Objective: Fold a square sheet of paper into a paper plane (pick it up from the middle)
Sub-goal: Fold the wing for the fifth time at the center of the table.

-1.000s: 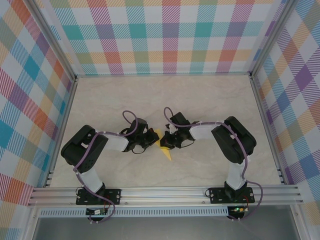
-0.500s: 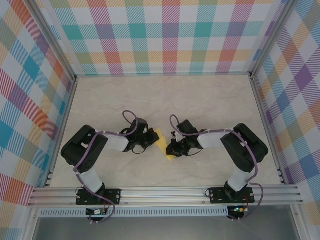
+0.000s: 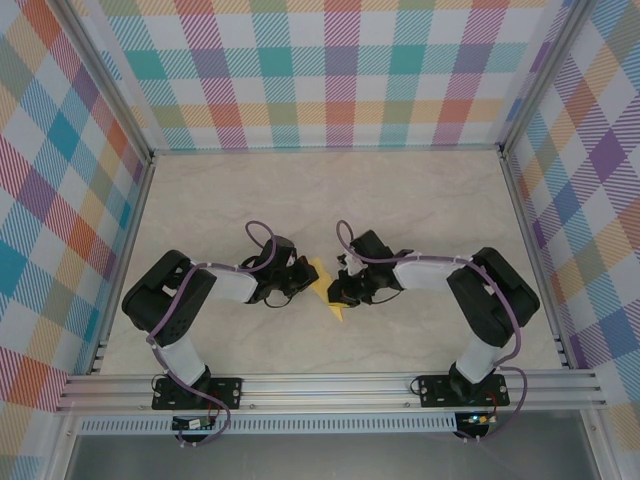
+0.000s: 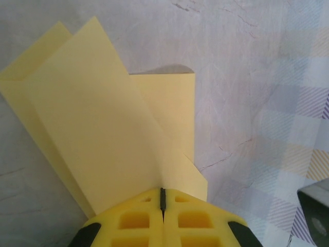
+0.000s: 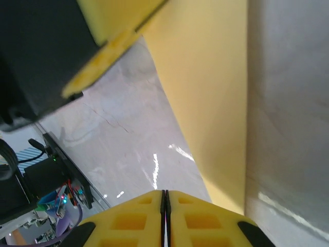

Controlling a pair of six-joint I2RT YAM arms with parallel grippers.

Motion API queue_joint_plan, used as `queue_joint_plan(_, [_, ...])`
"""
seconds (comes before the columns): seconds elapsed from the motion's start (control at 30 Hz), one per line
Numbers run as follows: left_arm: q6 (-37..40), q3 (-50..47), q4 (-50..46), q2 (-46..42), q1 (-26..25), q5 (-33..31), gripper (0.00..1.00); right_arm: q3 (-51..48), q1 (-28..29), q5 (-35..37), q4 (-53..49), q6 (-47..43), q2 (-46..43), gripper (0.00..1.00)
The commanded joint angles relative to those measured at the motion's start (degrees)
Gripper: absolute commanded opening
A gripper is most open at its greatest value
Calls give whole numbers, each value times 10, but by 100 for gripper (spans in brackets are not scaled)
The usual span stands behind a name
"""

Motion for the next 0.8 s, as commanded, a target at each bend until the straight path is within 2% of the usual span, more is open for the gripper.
queue_joint_plan(0.0, [13,-5,-61,14,0,-22,0,0,5,-11,3,2,36,11])
queue_joint_plan(0.27, [11,-6,-64,10,0,-30,0,-94,6,-25,39,5,17,11])
queue_joint_plan(0.57, [28,0,-86,-3,4,-35,0,-167,5,-25,-23,-54,-39,10])
queue_joint_plan(0.77, [48,18,-112,-25,4,-28,0,-159,5,34,-59,-43,-127,11])
